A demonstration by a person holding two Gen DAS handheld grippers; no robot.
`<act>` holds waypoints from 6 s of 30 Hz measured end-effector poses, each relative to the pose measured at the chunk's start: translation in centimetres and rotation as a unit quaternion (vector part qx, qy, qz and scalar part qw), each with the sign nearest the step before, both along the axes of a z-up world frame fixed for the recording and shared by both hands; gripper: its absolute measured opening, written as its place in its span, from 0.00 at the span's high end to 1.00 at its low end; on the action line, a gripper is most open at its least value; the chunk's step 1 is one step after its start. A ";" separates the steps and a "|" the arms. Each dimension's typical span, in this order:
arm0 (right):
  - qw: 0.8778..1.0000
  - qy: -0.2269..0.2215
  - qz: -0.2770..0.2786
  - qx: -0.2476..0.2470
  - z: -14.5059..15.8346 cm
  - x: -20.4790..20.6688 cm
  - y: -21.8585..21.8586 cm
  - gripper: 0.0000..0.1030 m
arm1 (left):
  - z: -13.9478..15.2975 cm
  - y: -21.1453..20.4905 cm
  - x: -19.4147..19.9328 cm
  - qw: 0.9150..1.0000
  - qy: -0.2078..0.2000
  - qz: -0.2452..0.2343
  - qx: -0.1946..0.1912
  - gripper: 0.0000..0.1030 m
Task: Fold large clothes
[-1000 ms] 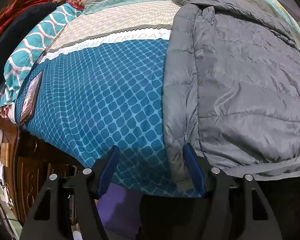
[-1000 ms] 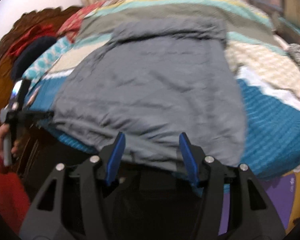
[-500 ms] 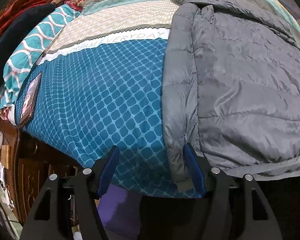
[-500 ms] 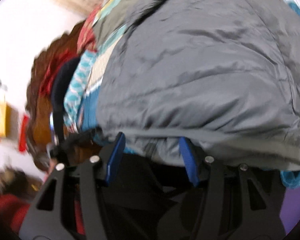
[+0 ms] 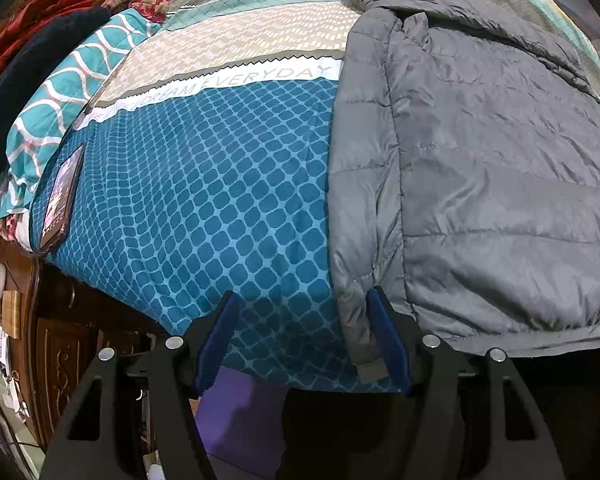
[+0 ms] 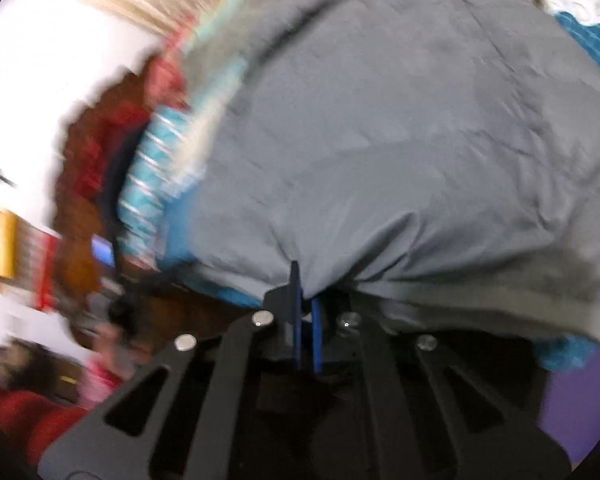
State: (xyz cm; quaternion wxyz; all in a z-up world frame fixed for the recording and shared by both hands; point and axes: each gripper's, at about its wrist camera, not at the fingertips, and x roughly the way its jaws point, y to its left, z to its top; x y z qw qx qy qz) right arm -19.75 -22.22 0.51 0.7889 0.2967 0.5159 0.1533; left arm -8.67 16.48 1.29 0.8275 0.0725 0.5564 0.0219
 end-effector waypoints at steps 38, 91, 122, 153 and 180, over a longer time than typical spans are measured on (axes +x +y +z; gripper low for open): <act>0.988 0.038 -0.136 -0.060 -1.3 -4.7 -13.2 0.97 | -0.7 1.4 -0.1 0.988 0.036 0.007 -0.148 0.99; 0.993 -0.070 -0.034 -0.085 2.9 -10.1 -8.1 0.52 | 1.0 -6.0 6.7 0.997 0.046 0.013 -0.064 0.99; 0.991 -0.102 0.079 -0.029 2.5 -5.4 -0.4 0.52 | 1.2 -4.3 8.7 0.994 0.085 0.005 -0.075 0.95; 0.998 -0.045 0.024 0.037 -0.4 -1.8 -12.8 0.52 | 0.1 1.4 2.8 0.969 0.108 0.080 -0.207 0.48; 0.998 -0.030 -0.047 0.007 -0.5 -4.5 -10.3 0.65 | 4.1 2.9 0.7 0.950 0.080 -0.017 -0.300 1.00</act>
